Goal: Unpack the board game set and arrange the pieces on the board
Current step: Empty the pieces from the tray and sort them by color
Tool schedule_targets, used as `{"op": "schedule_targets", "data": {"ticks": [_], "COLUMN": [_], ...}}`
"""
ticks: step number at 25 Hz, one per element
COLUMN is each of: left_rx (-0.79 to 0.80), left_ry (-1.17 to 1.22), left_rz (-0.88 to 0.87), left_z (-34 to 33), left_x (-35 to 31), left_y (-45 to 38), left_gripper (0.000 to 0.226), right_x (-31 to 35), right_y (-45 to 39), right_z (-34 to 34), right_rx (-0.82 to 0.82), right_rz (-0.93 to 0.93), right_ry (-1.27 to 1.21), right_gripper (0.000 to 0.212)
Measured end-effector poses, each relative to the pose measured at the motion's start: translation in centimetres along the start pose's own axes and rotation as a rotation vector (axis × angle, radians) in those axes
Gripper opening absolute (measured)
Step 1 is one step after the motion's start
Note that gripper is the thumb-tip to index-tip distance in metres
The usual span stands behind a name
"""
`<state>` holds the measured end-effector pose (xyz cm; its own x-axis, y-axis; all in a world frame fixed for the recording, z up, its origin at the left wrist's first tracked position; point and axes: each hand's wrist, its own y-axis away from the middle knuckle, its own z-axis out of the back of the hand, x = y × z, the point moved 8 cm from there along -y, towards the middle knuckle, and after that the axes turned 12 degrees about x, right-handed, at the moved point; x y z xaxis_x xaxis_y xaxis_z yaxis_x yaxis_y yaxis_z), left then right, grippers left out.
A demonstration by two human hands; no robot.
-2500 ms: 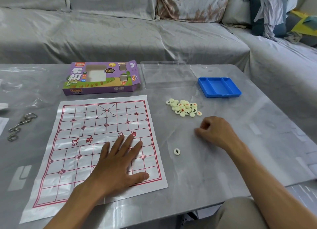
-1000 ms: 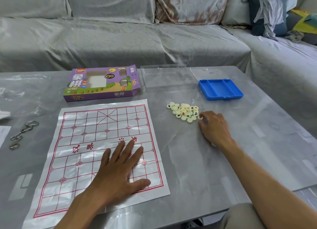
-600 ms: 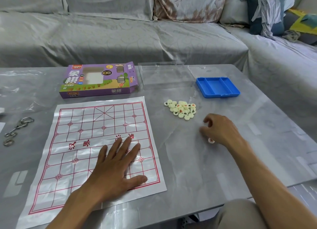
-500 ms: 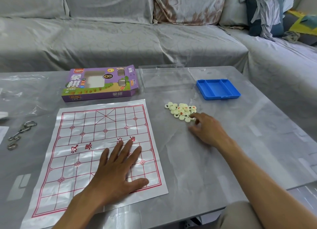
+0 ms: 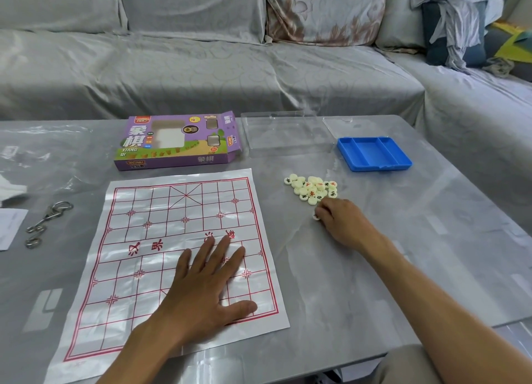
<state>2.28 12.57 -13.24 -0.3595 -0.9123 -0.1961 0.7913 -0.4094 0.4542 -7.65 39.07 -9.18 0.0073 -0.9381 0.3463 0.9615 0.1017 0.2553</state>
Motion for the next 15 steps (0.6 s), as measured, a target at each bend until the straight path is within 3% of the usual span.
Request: {"op": "schedule_targets", "data": {"ticks": [2,4,6,7,11,13,15], "left_rx": [0.001,0.004,0.001,-0.001,-0.009,-0.010,-0.017], "left_ry": [-0.003,-0.012,-0.015,-0.014,0.005,0.001,0.013], "left_rz": [0.001,-0.001,0.000,-0.001,-0.003,-0.005,-0.005], "left_z": [0.1,0.0,-0.1,-0.1,-0.1,-0.1,0.0], "left_x": [0.0,0.0,0.0,0.0,0.1,0.0,0.0], "left_y": [0.0,-0.1,-0.1,-0.1,-0.1,-0.1,-0.1], "left_gripper": [0.100,0.100,0.100,0.099,0.098,0.097,0.097], "right_x": [1.6,3.2,3.3,3.0,-1.1,-2.7,-3.2], "right_y": [0.9,2.1,2.2,1.9,0.7,0.1,-0.3], "right_z": [-1.2,-2.6,-3.0,-2.8,1.2,1.0,0.8], "right_rx": [0.198,0.389,0.420,0.361,-0.222,-0.216,-0.187], "right_rz": [0.108,0.156,0.162,0.155,-0.027,-0.082,-0.054], "right_ry": [-0.184,-0.202,-0.202,-0.211,-0.112,0.017,-0.023], "right_gripper": [0.021,0.014,0.011,0.012,0.017,0.027,0.023]}}
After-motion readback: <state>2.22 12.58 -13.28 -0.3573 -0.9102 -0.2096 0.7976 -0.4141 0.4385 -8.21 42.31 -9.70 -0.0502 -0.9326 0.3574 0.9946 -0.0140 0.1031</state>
